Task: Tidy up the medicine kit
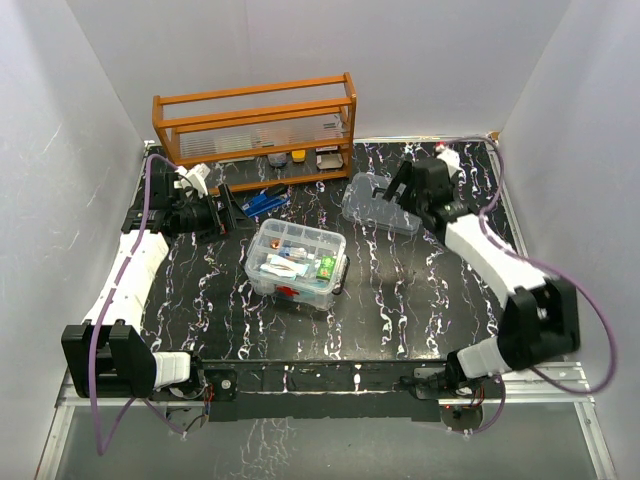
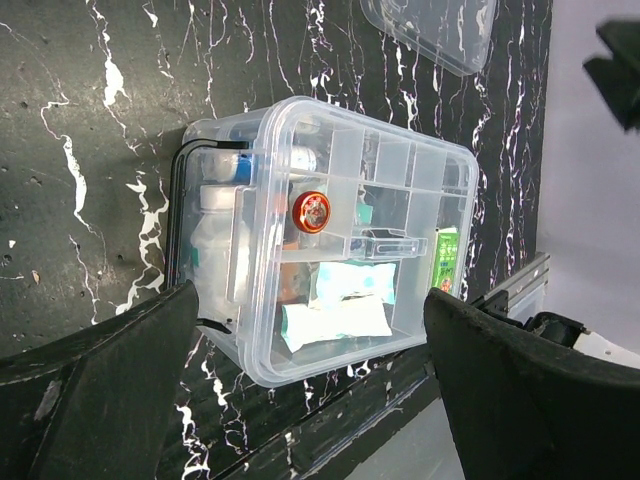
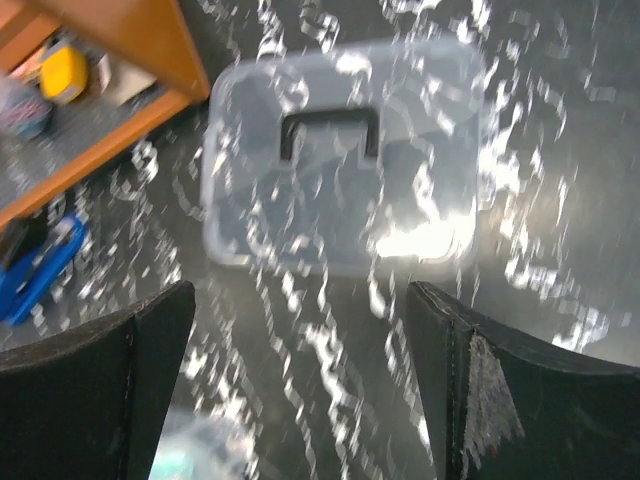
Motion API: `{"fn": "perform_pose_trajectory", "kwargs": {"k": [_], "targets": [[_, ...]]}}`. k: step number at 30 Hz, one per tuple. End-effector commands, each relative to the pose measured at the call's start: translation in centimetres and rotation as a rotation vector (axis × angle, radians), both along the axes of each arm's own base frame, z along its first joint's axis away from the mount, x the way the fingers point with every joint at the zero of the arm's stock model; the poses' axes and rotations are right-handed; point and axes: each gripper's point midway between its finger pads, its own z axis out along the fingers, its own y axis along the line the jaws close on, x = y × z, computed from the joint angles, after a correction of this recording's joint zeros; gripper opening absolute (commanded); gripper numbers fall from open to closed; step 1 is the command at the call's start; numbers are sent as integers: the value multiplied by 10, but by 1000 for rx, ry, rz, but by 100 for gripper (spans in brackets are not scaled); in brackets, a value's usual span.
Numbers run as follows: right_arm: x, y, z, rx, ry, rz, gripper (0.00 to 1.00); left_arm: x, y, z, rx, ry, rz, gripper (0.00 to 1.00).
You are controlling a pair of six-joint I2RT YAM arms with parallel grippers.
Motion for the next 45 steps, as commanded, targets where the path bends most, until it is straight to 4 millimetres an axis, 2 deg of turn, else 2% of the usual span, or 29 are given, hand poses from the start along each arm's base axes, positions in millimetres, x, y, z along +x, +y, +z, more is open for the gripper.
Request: {"fn": "perform_pose_trajectory", "kwargs": {"k": [1, 6, 12, 17, 21, 23, 28, 32, 41, 45], "targets": [[73, -16, 11, -149, -64, 92, 84, 0, -3, 14, -5, -28, -17, 93], [138, -17, -23, -229, -9, 181, 86, 0, -4, 10, -11, -17, -21, 93], [196, -1, -47, -222, -68, 345, 88, 2, -5, 7, -18, 3, -24, 93], [225, 6, -69, -216, -65, 383, 90, 2, -5, 3, -17, 14, -22, 92], [233, 8, -95, -200, -5, 415, 91, 4, -3, -1, -6, 20, -16, 91], [227, 12, -113, -182, 31, 455, 91, 4, -3, -3, -6, 26, -17, 91], [198, 24, -134, -108, 125, 550, 89, 6, -4, -5, -10, 30, -22, 90], [166, 17, -137, -88, 188, 514, 88, 5, -4, -4, -6, 25, -22, 90], [71, -6, -146, -45, 367, 356, 87, 2, -5, -5, -13, 21, -26, 90], [38, -12, -144, -39, 391, 329, 86, 1, -7, -4, -17, 16, -31, 89]]}}
